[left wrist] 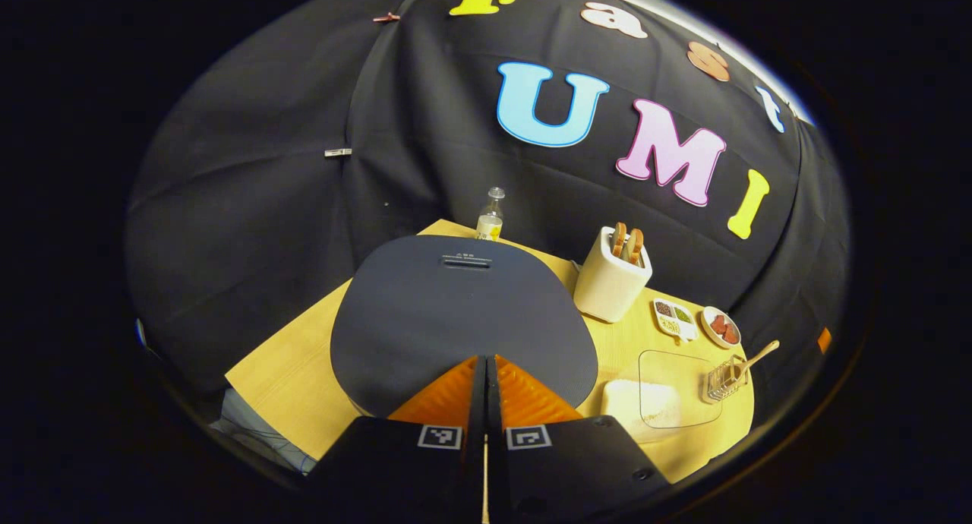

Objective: Close the left gripper, press the button to open the rice cooker; take a wooden spoon from the chopstick holder with the right hand, scoop a spoonful of rice and pour it into the rice cooker, then put the wooden spoon back into the chopstick holder.

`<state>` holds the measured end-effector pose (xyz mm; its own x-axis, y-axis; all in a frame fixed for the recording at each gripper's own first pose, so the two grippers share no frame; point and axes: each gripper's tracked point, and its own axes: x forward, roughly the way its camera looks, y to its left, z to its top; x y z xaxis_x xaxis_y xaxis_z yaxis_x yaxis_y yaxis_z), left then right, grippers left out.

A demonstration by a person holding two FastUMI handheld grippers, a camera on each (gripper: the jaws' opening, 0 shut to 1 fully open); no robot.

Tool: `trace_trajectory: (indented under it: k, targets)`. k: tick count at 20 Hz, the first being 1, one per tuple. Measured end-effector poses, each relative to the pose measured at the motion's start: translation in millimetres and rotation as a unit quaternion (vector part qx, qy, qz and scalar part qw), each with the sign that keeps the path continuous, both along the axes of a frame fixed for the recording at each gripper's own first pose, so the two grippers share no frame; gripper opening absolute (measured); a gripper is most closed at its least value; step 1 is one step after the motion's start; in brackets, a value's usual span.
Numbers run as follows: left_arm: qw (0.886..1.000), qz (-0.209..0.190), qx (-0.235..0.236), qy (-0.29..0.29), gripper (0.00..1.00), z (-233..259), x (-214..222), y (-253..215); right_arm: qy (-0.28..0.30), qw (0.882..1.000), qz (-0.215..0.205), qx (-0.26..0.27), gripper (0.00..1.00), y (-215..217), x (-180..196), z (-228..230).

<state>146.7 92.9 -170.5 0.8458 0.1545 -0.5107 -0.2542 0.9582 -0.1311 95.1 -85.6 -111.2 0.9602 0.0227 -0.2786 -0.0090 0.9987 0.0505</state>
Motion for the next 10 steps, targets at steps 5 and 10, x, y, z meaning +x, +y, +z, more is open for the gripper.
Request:
trace_trajectory:
  k: [5,10]
  targets:
    - [0.999,0.007,0.033,0.022,0.07,-6.8,2.0,0.1,0.032,0.999,-0.011,0.010,0.97,-9.1,4.7,-16.8]
    - [0.996,0.002,0.084,0.042,0.06,-2.1,1.6,-0.6,0.039,0.999,-0.013,0.016,0.98,-17.2,10.0,-24.3]
